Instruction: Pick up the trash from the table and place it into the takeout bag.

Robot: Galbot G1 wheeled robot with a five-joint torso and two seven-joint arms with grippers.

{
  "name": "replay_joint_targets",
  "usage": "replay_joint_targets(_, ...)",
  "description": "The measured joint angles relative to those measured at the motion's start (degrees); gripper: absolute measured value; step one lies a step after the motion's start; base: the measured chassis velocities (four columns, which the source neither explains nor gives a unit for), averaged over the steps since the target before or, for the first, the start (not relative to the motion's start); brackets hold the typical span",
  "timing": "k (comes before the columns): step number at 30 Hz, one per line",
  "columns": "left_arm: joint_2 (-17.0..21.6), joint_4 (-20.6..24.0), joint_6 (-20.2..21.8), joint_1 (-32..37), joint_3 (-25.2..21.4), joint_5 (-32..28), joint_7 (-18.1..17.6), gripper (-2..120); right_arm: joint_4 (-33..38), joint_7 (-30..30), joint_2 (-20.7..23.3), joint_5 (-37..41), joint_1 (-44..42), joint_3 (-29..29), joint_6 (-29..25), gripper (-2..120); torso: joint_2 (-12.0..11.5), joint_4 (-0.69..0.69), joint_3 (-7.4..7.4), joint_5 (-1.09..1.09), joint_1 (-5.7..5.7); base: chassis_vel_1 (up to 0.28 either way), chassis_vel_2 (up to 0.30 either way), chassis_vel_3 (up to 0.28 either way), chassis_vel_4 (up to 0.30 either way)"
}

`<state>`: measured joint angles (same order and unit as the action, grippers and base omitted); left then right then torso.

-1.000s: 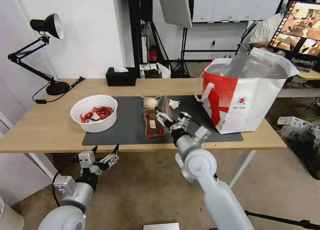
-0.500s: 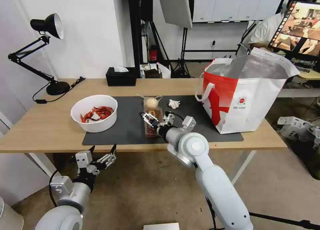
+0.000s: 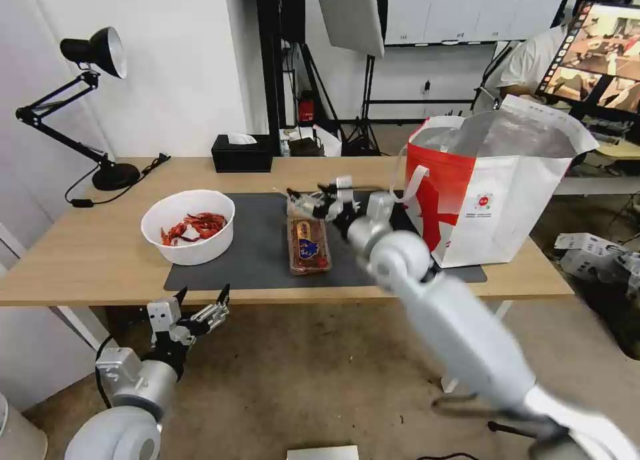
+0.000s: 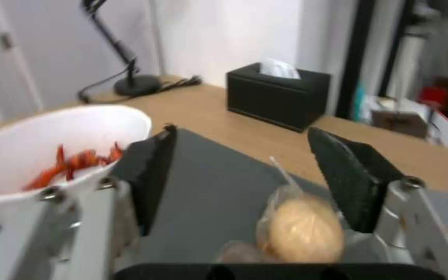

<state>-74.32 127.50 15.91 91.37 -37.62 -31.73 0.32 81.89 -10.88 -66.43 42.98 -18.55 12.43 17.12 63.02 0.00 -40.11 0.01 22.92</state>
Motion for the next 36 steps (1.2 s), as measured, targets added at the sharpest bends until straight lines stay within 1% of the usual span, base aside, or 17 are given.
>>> replay_joint_targets(1,0.0,0.0,0.0,0.0,0.0,0.0,0.0,100,0.0,0.0,0.0,0.0,0.0,0.0,0.0,63,0.0,0.0,0.0,0.0,0.0,0.0,0.0,0.0,0.0)
replay_joint_targets(3,0.47,-0.39,0.0,-0.76,0.35,-0.6,0.15,100,-5.65,-7.71,0.17,-1.66,3.95,2.16,-0.66,51,0.0,0.0,0.0,-0.02,0.0,0.0,0.0,0.0,0.0)
replay_joint_targets(4,0.47,-0.39,0.0,-0.76,0.35,-0.6,0.15,100,-5.65,-7.71,0.17,-1.66,3.95,2.16,-0.66,51,0.0,0.0,0.0,-0.02,0.0,0.0,0.0,0.0,0.0)
replay_joint_targets(7,0.78,-0.72,0.43,-1.4,0.64,-2.27,0.2,100,-11.81,-19.07,-0.37,-4.26,6.54,4.37,-1.63,39,0.0,0.0,0.0,-0.01,0.0,0.0,0.0,0.0,0.0)
replay_joint_targets(8,0.78,-0.72,0.43,-1.4,0.64,-2.27,0.2,100,-11.81,-19.07,-0.37,-4.26,6.54,4.37,-1.63,39,0.0,0.0,0.0,-0.01,0.0,0.0,0.0,0.0,0.0)
replay_joint_targets(12,0.97,-0.81,1.71,-2.2,0.72,-5.25,-0.04,100,-16.53,-26.78,-1.79,-6.36,6.97,5.32,-2.96,25,0.0,-0.01,0.0,-0.01,0.0,0.0,0.0,0.0,0.0)
replay_joint_targets(14,1.52,-0.8,3.25,-3.07,0.73,-8.85,-0.85,100,-19.32,-29.28,-3.09,-8.79,7.14,5.8,-3.63,14,0.0,0.0,0.0,-0.01,0.0,0.0,0.0,0.0,0.0)
replay_joint_targets(15,1.52,-0.8,3.25,-3.07,0.73,-8.85,-0.85,100,-19.32,-29.28,-3.09,-8.79,7.14,5.8,-3.63,14,0.0,0.0,0.0,-0.01,0.0,0.0,0.0,0.0,0.0)
replay_joint_targets(18,3.21,-0.61,5.58,-4.53,0.9,-15.2,-2.37,100,-21.14,-28.88,-3.94,-10.51,7.7,6.99,-3.94,0,0.0,0.0,0.0,-0.02,0.0,0.0,0.0,0.0,0.0)
replay_joint_targets(19,3.21,-0.61,5.58,-4.53,0.9,-15.2,-2.37,100,-21.14,-28.88,-3.94,-10.51,7.7,6.99,-3.94,0,0.0,0.0,0.0,-0.02,0.0,0.0,0.0,0.0,0.0)
replay_joint_targets(22,4.58,-0.8,8.03,-6.44,1.24,-22.55,-3.88,100,-22.09,-28.63,-4.16,-11.03,8.13,7.61,-3.79,0,0.0,0.0,0.01,-0.01,0.0,0.0,0.0,0.0,0.0)
replay_joint_targets(24,4.96,-1.22,8.88,-7.23,1.5,-24.71,-4.46,100,-22.31,-28.52,-4.16,-11.16,8.13,7.61,-3.62,0,0.0,0.0,0.01,-0.01,0.0,0.0,0.0,0.0,0.0)
replay_joint_targets(29,7.32,-4.16,13.0,-12.32,3.25,-39.07,-9.06,100,-23.01,-28.38,-4.11,-11.66,8.12,7.43,-3.11,0,0.0,-0.01,0.0,-0.01,0.0,0.0,0.0,0.0,0.0)
replay_joint_targets(31,7.6,-4.65,13.35,-13.1,3.5,-40.75,-9.6,100,-23.07,-28.34,-4.1,-11.63,8.1,7.33,-3.11,0,0.0,-0.01,0.0,-0.02,0.0,0.0,0.0,0.0,0.0)
replay_joint_targets(33,8.34,-6.49,14.38,-16.25,4.45,-46.91,-11.72,100,-23.18,-28.12,-4.14,-11.55,7.91,7.04,-3.09,0,0.0,0.0,0.01,-0.01,0.0,0.0,0.0,0.0,0.0)
replay_joint_targets(34,8.34,-6.49,14.38,-16.25,4.45,-46.91,-11.72,100,-23.18,-28.12,-4.14,-11.55,7.91,7.04,-3.09,0,0.0,0.0,0.01,-0.01,0.0,0.0,0.0,0.0,0.0)
replay_joint_targets(36,8.58,-8.12,15.1,-19.14,5.4,-51.64,-13.81,100,-23.34,-28.03,-4.2,-11.54,7.79,6.91,-3.06,0,0.0,-0.01,0.0,-0.01,0.0,0.0,0.0,0.0,0.0)
